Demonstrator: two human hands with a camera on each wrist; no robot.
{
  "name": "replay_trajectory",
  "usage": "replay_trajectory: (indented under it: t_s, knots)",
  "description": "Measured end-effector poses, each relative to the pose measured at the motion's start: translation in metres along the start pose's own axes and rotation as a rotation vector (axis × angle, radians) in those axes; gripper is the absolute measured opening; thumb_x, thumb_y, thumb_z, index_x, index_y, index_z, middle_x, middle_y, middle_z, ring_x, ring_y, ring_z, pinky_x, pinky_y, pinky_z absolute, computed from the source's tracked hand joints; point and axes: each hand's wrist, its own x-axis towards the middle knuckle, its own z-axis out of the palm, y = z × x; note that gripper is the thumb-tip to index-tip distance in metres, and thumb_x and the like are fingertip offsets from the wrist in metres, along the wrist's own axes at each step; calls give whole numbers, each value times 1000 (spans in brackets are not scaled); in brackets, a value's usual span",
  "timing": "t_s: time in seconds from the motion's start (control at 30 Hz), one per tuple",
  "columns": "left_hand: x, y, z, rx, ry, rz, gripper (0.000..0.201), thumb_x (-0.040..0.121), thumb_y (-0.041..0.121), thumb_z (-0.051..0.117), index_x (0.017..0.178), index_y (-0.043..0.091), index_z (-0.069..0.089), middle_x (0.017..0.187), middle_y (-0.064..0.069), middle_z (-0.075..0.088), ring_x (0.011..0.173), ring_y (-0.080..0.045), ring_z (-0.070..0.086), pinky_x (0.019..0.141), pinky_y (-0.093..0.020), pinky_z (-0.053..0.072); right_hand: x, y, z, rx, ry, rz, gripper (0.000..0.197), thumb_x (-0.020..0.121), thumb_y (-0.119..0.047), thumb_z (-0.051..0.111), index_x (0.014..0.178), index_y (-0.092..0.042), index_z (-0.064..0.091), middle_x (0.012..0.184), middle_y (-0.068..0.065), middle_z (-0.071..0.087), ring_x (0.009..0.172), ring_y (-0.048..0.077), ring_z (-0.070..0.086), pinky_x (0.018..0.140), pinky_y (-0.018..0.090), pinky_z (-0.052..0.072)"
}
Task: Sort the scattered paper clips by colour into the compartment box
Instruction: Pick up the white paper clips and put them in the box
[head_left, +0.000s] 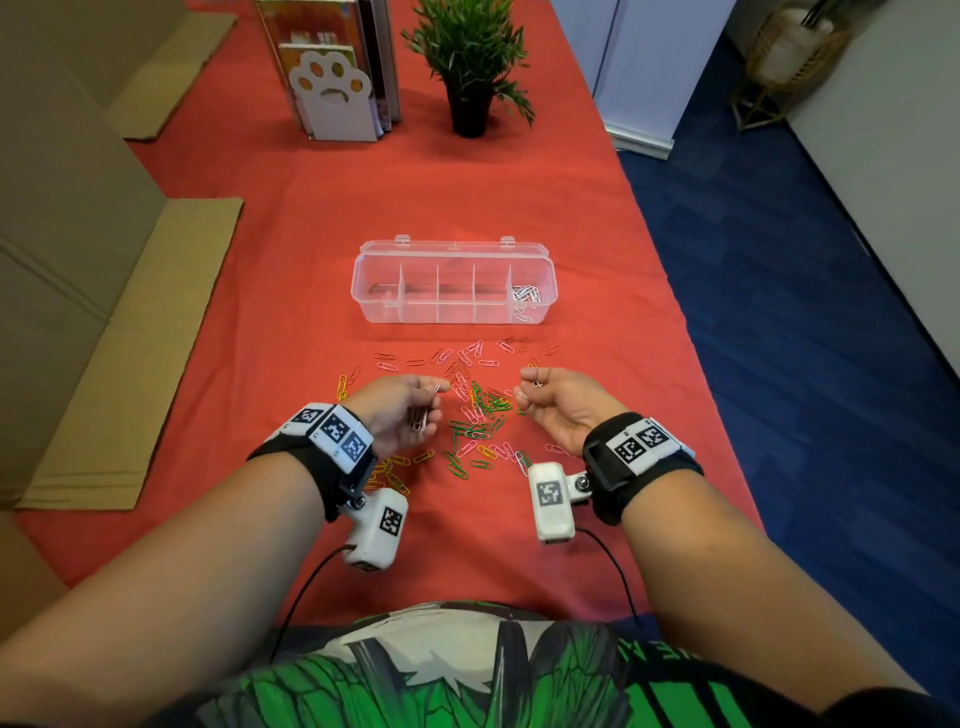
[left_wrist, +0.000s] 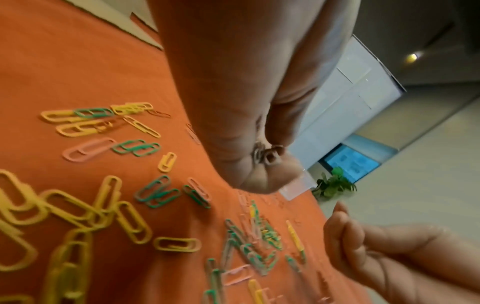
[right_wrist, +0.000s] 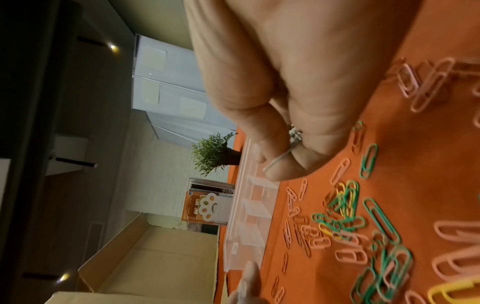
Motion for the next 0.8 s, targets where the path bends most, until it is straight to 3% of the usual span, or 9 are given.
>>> replay_trajectory:
  t_s: [0.1,0.17,0.23,0.3,0.4,0.5,0.63,0.8]
  knots:
    - [-1,9,7,-168,-59,-41,26,98,10,33,89,8,57,68,-4,60,48,-10,64,51,-24,57,-1,-9,-8,28,6,-24,22,88,17,42,86,2,57,86,13,50,82,22,55,58,21,59]
    - [-1,12,13,-184,-77,-39,20,97,13,41,87,9,58,66,-3,63,50,-10,64,55,-26,58,-2,-13,-13,9,7,-25,20,87,15,45,87,-1,58,84,10,52,75,19,54,53,21,56]
    - [-1,14,18,-104,-54,-17,13,94,9,47,85,11,56,70,-2,56,50,-7,61,54,-24,57,-2,-12,-18,-187,30,-49,21,87,9,50,82,-10,58,75,3,51,60,11,45,42,17,42]
    - [2,11,22,-28,-30,-22,17,94,3,43,86,13,55,72,-2,52,48,-5,58,51,-21,56,-3,-7,-24,-526,45,-102,21,86,1,57,74,-16,57,68,-2,52,54,8,40,40,16,33]
    - [6,3,26,76,-26,-64,26,94,0,35,86,15,54,71,1,51,44,-3,52,46,-17,51,-10,7,-26,-1208,12,-172,20,83,-9,58,65,-19,59,66,-5,59,67,14,55,61,20,43]
    - [9,-8,34,177,15,-99,27,95,4,34,83,17,54,68,1,48,48,-6,48,41,-15,48,-16,28,-27,-1656,7,-228,16,84,-18,57,86,-6,67,91,11,70,91,25,64,77,26,47]
    - [10,-21,40,243,7,-136,26,96,5,32,83,15,53,73,-1,52,60,-13,52,44,-19,50,-18,53,-29,-1871,7,-320,37,84,-32,61,104,-1,61,111,18,60,109,31,55,92,35,47]
    - [9,-24,42,229,1,-149,23,96,9,32,86,15,52,74,-3,55,58,-13,56,46,-20,50,-23,61,-29,-1960,87,-439,30,86,-5,45,113,1,55,115,18,53,110,36,53,90,42,49]
